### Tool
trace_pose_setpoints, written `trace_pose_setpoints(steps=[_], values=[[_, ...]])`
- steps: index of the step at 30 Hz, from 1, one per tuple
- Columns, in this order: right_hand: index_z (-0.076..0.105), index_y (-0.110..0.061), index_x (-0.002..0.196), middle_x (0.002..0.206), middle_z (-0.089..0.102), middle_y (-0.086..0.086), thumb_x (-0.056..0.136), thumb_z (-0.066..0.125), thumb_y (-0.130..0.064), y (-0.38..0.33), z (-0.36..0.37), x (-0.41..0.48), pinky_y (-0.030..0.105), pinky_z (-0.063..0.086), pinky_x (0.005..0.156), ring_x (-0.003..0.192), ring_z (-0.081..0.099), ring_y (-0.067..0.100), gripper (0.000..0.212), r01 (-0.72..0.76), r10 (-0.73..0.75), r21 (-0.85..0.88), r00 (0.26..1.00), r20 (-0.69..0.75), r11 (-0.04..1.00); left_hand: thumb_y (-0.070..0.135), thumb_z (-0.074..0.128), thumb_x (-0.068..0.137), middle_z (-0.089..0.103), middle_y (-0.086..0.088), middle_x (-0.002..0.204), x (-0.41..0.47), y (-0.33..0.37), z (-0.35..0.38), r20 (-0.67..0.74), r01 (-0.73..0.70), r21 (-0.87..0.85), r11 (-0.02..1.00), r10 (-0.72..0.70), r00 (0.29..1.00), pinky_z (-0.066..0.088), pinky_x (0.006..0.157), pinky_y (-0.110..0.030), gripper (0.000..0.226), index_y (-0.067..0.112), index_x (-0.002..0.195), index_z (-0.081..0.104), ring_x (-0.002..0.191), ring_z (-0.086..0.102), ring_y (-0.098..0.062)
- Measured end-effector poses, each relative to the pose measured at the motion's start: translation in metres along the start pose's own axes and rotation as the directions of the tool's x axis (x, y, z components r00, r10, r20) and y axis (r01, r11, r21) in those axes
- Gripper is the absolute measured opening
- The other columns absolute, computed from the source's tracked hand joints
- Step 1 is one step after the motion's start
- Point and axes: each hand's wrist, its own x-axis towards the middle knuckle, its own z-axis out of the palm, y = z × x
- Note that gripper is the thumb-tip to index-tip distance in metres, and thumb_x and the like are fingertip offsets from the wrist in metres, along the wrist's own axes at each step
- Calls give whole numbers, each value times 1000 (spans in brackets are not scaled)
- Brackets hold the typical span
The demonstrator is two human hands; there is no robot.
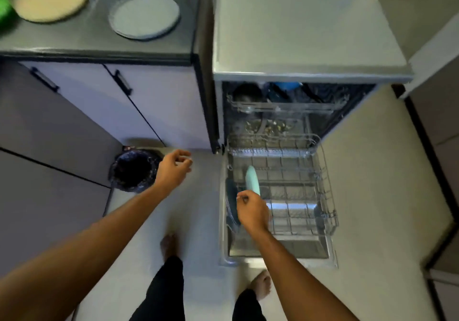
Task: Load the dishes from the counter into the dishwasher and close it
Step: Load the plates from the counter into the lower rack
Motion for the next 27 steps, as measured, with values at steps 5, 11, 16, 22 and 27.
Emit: trace_pose_setpoints(steps=[5,11,16,22,27], values=[[73,-27,99,99,75,0,91,59,-27,-122,45,31,35,54,78,94,68,27,17,165,-167,-85,986,-16,983,15,60,91,71,-1,84,48,0,-119,-103,-113,97,989,122,987,57,73,-37,16,16,104,69,76,67,-17],[73,-26,97,95,75,2,89,59,-30,-283,101,68,35,54,74,92,69,30,17,308,-320,-123,943,-88,943,18,63,92,69,-2,90,110,17,-253,-234,-158,113,981,180,955,54,81,-37,14,16,105,68,87,65,-20],[73,-26,102,104,74,1,92,59,-28,-369,110,95,35,52,79,98,66,28,17,413,-438,-203,894,-97,888,25,60,95,66,-5,115,156,32,-305,-254,-203,155,967,237,938,50,91,-40,22,16,115,65,108,60,-21],[69,-25,112,105,67,-1,90,63,-25,-426,96,157,36,53,82,97,64,23,23,472,-507,-221,850,-145,854,22,66,90,65,-7,118,209,57,-310,-260,-281,253,926,344,902,44,91,-29,30,11,117,66,111,59,-22],[65,-23,122,116,60,3,92,63,-22,-452,79,210,41,54,85,104,59,25,30,475,-511,-194,828,-230,858,30,70,85,62,-5,115,253,77,-298,-263,-309,346,886,407,874,44,92,-32,38,13,119,64,111,55,-23]])
